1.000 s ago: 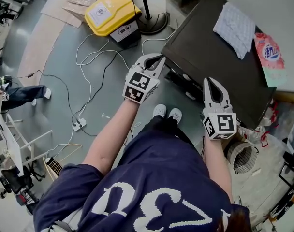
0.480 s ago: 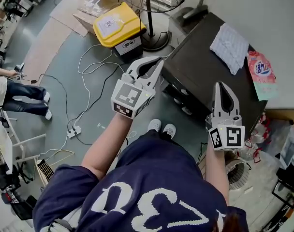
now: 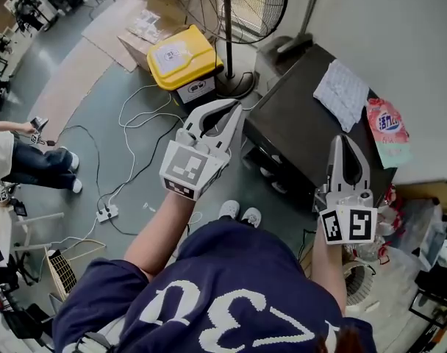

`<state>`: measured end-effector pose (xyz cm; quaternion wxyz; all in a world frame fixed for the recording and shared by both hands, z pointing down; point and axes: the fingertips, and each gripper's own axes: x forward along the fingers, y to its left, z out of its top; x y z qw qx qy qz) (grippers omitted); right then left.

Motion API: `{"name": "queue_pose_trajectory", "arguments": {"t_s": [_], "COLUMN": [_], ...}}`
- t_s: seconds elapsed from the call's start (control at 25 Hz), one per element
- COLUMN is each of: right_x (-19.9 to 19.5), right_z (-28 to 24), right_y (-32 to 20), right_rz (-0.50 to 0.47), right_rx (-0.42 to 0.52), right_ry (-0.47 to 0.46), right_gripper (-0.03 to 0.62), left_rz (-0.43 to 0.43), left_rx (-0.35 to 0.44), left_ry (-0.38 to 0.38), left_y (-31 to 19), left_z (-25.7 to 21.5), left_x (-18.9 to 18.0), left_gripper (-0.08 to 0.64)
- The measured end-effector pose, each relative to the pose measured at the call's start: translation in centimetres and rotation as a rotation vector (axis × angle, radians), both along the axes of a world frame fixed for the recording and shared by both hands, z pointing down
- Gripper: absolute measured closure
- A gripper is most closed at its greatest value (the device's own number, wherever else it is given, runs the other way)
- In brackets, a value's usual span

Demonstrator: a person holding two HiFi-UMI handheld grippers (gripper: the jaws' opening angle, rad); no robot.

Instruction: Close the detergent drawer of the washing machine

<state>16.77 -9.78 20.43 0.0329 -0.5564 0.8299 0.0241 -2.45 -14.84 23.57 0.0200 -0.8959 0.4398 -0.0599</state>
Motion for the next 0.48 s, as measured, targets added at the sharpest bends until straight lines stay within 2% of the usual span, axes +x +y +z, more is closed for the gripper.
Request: {"name": "queue_pose_trajectory", "arguments": {"t_s": [0.48], "right_x": [-1.1], "right_z": [-1.1], "right_y": [1.6], "right_rz": [-0.011], "right_rx": [0.006], "right_ry": [0.009], "right_gripper": [0.577], "left_rz": [-0.009], "left_rx": [0.018], "left_ry": [-0.017], "left_y": [1.9], "left_z": [-0.6], "left_x": [-0.9], "left_gripper": [0.54]}}
